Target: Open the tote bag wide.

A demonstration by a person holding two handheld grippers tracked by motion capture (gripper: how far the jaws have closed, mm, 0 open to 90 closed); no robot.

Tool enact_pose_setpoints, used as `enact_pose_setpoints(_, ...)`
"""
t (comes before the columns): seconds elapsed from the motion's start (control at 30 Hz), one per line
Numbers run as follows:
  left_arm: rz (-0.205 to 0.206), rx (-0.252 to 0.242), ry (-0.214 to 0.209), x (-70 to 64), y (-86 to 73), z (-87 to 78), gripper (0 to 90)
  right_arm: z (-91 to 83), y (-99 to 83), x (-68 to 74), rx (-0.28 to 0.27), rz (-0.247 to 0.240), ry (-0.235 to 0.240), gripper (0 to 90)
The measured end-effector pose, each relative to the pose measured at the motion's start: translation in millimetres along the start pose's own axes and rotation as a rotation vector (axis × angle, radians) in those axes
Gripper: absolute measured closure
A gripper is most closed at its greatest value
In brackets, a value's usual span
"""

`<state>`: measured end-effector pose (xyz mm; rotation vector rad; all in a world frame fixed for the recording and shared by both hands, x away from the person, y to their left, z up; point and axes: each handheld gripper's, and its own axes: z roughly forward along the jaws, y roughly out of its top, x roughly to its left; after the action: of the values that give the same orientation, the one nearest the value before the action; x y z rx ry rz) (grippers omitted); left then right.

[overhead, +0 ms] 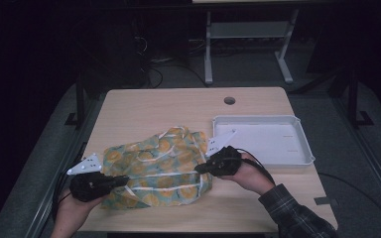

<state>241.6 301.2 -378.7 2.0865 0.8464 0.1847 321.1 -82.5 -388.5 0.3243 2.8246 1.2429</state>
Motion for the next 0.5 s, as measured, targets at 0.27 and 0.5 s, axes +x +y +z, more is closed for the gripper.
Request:
enact_pose_setpoints(0.27, -0.006, 0.028, -0.019, -5.5, -9.3, 3.2, 89.2, 5.0, -6.8, 9.0, 0.028, -0.012, 0.018, 89.7)
enact_pose_setpoints(0.5, 0.001, 0.057, -0.035, -11.5, -17.4, 5.7, 89.2, 8.5, -12.5, 14.0, 0.047, -0.027, 0.033, 89.7)
